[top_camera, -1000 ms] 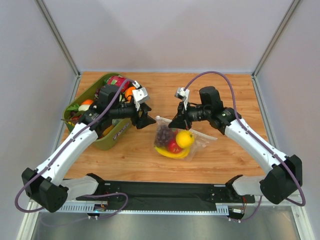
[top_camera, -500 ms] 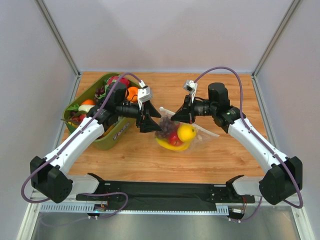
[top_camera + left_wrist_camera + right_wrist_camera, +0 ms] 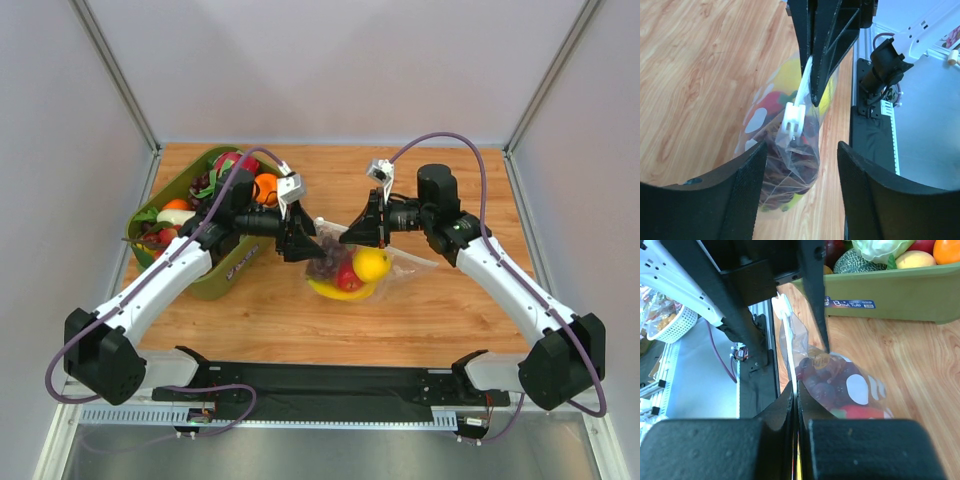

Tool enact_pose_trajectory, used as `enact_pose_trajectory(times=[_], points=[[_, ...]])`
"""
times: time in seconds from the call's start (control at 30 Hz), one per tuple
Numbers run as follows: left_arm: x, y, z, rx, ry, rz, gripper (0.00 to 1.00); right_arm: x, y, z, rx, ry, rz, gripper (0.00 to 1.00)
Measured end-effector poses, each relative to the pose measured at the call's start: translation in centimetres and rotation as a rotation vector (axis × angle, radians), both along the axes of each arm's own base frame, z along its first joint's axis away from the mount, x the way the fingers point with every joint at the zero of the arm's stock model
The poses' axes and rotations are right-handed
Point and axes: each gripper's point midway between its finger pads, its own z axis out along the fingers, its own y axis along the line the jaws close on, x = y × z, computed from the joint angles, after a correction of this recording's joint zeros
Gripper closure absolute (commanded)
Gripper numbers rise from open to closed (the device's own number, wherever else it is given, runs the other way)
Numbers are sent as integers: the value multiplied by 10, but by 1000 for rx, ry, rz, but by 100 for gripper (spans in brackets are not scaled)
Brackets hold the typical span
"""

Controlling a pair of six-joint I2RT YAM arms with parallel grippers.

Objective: Open the zip-top bag and remove the fake food

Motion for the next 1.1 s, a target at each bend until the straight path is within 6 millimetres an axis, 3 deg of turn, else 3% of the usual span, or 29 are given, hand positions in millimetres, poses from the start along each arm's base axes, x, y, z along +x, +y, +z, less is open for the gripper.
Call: enact_pose_trajectory(times=[0.03,0.1,0.13,0.23,0.3,0.37,0.4,0.5,0.6,0.8,0.97,1.1], points=[[1,0,0,-1,5,1,53,-1,0,1,2,3,1,100],[1,-1,-1,0,15,4,68,-2,0,4,8,2,3,100],[1,-1,-2,1,14,3,81,-3,-1,6,11,-1,4,100],[1,-1,-2,2,11,0,100,-7,-2,11,20,-11,9,100],[1,-1,-2,1,11,-3,100,-8,-2,12,20,-13,10,99],[0,-1,-2,2,13,-4,100,-9,-3,10,12,-4,9,91],[0,-1,-3,5,18,-3,100,-10,-3,9,6,3,10,77],[-2,0,-7,16,37,-2,100,-10,-5,12,-5,-1,6,52],[-3,1,-9,21,46,-3,100,-8,-5,20,-7,-27,-1,43],[-3,1,-11,26,56,-4,100,-2,3,32,-35,-102,-41,42],[-2,0,-13,30,66,-7,100,-1,16,26,-88,-166,-87,42],[-3,0,-15,34,73,-10,100,10,14,23,-117,-204,-144,43]])
